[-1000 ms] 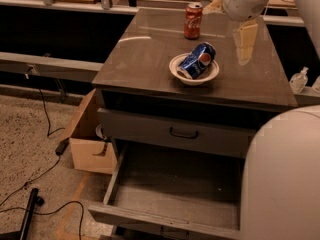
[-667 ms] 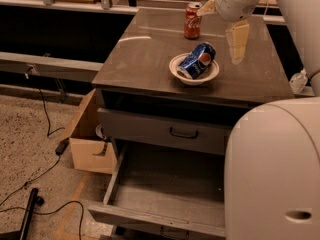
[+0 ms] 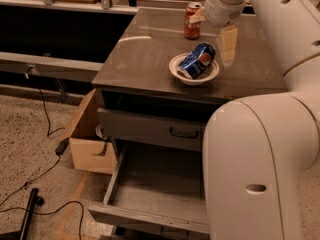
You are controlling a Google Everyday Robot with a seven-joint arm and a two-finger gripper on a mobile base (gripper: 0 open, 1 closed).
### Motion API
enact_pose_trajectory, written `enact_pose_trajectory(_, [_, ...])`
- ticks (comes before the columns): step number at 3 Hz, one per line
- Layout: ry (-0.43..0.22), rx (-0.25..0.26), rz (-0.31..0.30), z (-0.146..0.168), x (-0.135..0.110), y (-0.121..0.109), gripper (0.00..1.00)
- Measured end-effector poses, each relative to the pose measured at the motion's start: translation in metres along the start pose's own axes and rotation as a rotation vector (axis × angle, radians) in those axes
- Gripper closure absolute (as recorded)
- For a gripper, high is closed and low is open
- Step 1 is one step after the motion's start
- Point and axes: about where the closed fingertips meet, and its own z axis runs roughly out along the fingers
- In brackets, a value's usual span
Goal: Place pepsi can into middle drawer
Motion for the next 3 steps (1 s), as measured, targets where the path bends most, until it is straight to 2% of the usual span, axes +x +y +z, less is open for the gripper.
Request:
enact_pose_trajectory(1, [0.001,-0.033,-0.006,0.018,-0.003,-0.002,0.0])
enact_pose_trajectory(2, [0.002,-0.063,-0.009,0.035,-0.004,-0.003,0.19])
enact_pose_trajectory(3, [0.001,-0.085,-0.01,0.045,-0.005,-0.002,0.5])
